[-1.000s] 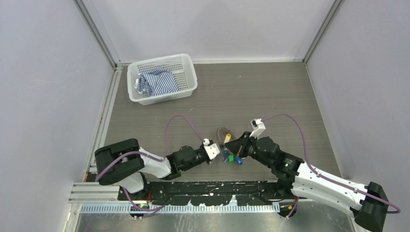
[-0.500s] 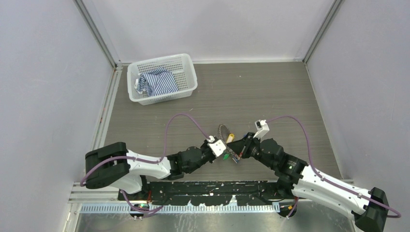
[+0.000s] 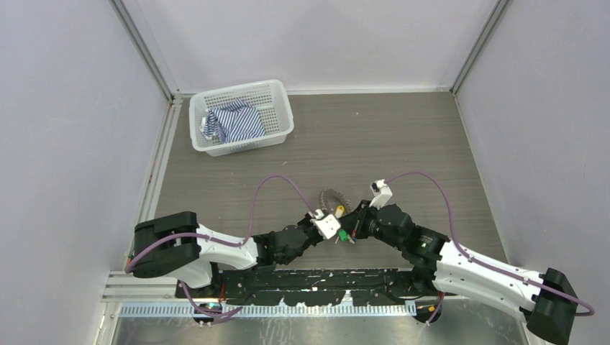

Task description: Remove the keys from the keyring

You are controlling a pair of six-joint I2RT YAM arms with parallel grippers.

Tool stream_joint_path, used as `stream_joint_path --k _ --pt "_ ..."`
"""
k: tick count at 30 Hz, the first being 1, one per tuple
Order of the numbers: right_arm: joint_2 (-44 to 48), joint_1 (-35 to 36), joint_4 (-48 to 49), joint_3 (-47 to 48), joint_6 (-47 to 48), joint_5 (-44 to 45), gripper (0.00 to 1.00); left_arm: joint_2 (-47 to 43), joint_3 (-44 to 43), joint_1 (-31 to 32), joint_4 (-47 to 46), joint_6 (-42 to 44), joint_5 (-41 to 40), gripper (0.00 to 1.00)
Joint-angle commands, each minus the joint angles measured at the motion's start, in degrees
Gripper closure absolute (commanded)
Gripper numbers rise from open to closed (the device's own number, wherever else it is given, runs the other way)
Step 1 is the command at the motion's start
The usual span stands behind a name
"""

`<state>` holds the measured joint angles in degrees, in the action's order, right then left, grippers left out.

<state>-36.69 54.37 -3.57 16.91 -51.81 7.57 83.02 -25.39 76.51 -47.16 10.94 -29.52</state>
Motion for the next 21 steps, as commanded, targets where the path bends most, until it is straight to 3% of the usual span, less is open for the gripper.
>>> stream_joint_path --k 1,12,18,21 --pt "-3.6 0.0 2.8 1.8 2.4 -4.2 0.99 -0.4 -1.4 -0.2 -5.7 0.3 -5.0 1.00" --pt "-10.1 0.1 1.2 4.4 3.7 -4.8 0.99 -0.5 -1.5 0.6 -5.8 0.9 -3.7 1.00" --pt "-4.3 0.0 -7.4 6.9 5.3 3.4 0.99 -1.9 0.3 0.6 -5.5 -0.9 -1.2 0.99" --pt "0.1 0.0 -6.4 5.4 5.9 4.7 0.99 -3.2 1.3 0.6 -3.8 0.2 3.8 0.94"
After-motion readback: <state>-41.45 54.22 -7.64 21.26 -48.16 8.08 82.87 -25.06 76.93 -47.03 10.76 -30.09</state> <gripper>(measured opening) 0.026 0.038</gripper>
